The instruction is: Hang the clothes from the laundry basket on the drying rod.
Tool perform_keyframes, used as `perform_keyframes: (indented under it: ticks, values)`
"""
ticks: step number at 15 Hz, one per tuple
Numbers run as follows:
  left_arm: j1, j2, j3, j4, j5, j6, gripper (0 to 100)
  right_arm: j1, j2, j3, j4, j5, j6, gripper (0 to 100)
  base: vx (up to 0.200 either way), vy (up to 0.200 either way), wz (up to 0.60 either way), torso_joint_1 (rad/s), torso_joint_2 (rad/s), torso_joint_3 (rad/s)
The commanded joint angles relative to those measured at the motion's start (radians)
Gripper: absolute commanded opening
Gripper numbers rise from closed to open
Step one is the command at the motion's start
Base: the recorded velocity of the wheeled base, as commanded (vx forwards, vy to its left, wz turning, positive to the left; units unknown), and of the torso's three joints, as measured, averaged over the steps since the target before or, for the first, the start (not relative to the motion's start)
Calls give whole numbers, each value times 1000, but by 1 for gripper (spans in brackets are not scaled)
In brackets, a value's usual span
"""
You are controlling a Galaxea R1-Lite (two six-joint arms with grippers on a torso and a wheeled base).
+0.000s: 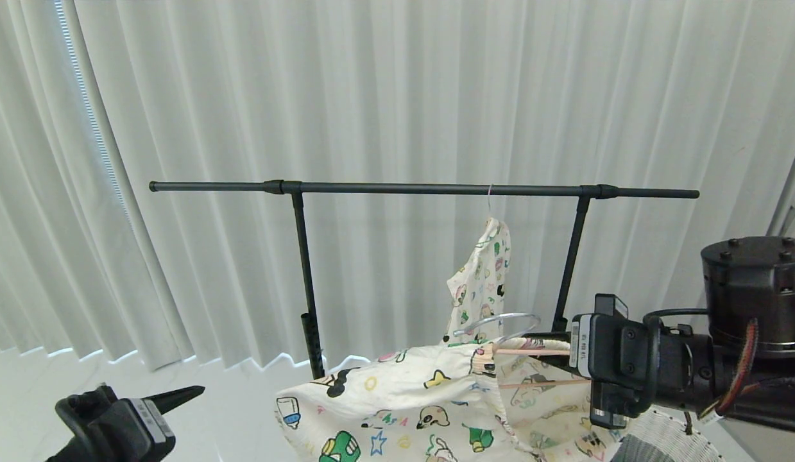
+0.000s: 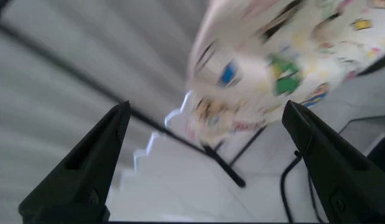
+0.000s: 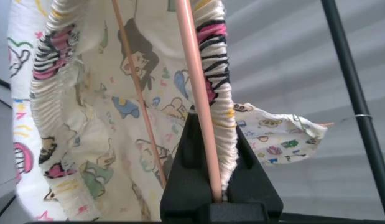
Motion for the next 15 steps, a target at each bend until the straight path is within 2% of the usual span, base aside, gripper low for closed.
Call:
perform_keyframes:
  ticks: [1,5,8,10,15]
  values:
    - [37,32,4,-1,-3,-19,100,0,-10,-1,-3,1,1,0,0,0,0,0,0,0]
    - [34,66,24,1,-44,-20,100,25,-45,16,-6,10,1,0,0,0,0,0,0,0]
    - [38,107,13,-1,-139,-19,100,52,-59,24,-6,11,3,0,0,0,0,0,0,0]
    - [38,135,15,-1,-153,-22,100,52,-59,28,-6,37,3,0,0,0,0,0,0,0]
    - [45,132,15,-1,-153,-28,100,54,-63,67,-8,41,0,0,0,0,0,0,0,0]
